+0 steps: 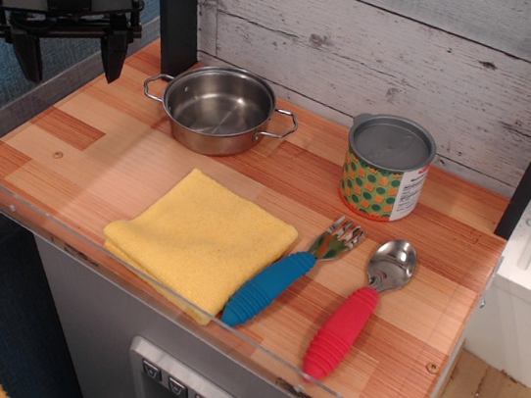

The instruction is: Put the silver pot on top of the yellow rag.

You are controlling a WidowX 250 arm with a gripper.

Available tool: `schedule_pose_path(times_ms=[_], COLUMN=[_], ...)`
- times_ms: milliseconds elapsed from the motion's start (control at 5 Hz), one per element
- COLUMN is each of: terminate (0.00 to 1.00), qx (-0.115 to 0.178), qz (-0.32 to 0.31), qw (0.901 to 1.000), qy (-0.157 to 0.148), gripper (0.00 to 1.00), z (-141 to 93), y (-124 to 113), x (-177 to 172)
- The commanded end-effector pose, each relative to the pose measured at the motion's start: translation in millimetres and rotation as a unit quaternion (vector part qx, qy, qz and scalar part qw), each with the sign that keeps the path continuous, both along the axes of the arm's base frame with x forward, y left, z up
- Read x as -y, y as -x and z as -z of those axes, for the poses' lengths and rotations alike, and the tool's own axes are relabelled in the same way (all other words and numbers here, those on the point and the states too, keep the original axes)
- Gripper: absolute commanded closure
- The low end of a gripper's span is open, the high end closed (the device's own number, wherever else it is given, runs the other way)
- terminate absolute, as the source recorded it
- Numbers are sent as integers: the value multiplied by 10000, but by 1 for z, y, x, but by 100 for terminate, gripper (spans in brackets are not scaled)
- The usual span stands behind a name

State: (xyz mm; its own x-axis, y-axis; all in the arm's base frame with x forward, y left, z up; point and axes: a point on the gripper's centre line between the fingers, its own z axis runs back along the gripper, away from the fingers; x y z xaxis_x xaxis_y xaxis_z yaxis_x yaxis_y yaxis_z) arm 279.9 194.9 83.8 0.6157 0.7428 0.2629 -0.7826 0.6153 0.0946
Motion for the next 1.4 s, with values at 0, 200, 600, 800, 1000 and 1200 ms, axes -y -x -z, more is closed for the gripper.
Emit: schedule_pose_path(times_ms=[0,200,600,800,1000,1200], terminate=[0,0,0,0,0,0], qx=[0,292,621,703,894,927], qz=[0,-186,-9,185,143,111], qw=[10000,9994,9980,9968,9944,9932], qy=[0,-27,91,345,545,694], gripper=[0,0,0,0,0,0], z=[0,-1,-1,7,13,18], y=[0,-10,-38,-49,-61,-66], x=[0,7,24,32,45,51])
